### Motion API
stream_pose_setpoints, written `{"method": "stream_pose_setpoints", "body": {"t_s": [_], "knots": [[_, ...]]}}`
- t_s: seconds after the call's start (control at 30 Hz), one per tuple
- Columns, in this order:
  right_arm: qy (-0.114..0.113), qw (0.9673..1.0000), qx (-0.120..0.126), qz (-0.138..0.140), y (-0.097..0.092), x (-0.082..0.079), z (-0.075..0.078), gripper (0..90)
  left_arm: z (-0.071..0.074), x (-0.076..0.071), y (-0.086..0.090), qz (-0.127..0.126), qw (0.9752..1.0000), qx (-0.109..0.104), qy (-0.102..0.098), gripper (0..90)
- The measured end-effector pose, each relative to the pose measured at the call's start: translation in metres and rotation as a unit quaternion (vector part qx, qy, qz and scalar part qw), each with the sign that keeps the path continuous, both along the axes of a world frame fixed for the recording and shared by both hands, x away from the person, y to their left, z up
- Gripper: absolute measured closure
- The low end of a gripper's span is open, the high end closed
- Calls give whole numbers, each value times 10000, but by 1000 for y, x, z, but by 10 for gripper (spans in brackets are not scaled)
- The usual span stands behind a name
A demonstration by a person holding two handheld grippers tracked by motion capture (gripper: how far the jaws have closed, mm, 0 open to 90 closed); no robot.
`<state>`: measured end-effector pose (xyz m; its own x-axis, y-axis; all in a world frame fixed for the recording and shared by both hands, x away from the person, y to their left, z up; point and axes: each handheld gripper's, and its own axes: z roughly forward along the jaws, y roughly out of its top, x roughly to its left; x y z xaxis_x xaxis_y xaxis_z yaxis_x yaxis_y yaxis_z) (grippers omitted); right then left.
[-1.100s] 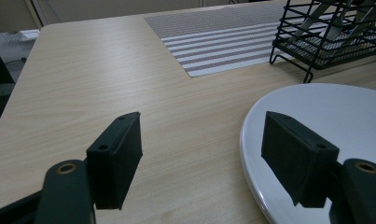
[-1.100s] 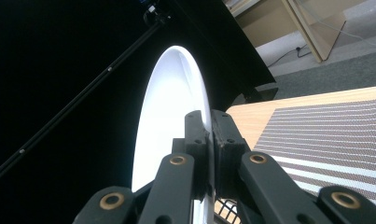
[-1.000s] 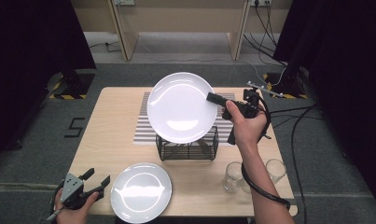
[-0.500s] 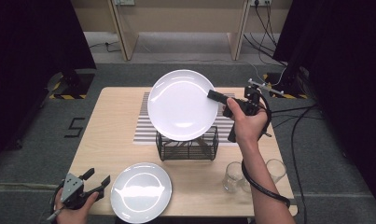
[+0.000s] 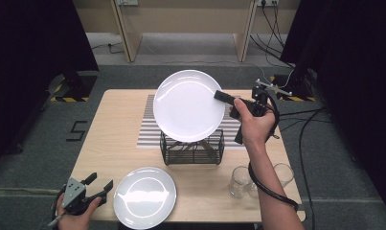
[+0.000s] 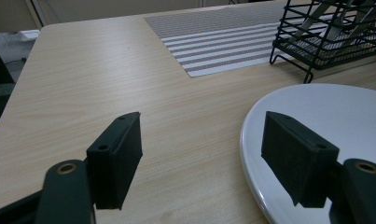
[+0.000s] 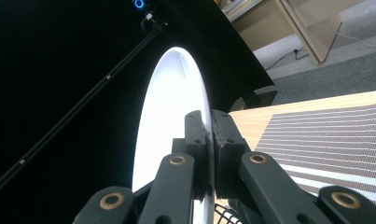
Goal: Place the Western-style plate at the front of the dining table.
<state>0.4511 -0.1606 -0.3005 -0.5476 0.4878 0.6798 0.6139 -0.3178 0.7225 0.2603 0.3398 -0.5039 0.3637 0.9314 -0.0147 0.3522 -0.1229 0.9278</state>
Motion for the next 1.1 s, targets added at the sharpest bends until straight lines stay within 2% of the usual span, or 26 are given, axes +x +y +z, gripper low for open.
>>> {"method": "stream_pose_setpoints", "body": {"t_s": [1.1], "knots": [[112, 9998, 112, -133, -5, 14, 1, 865, 0, 0, 0, 1, 10000, 1, -2, 286]]}}
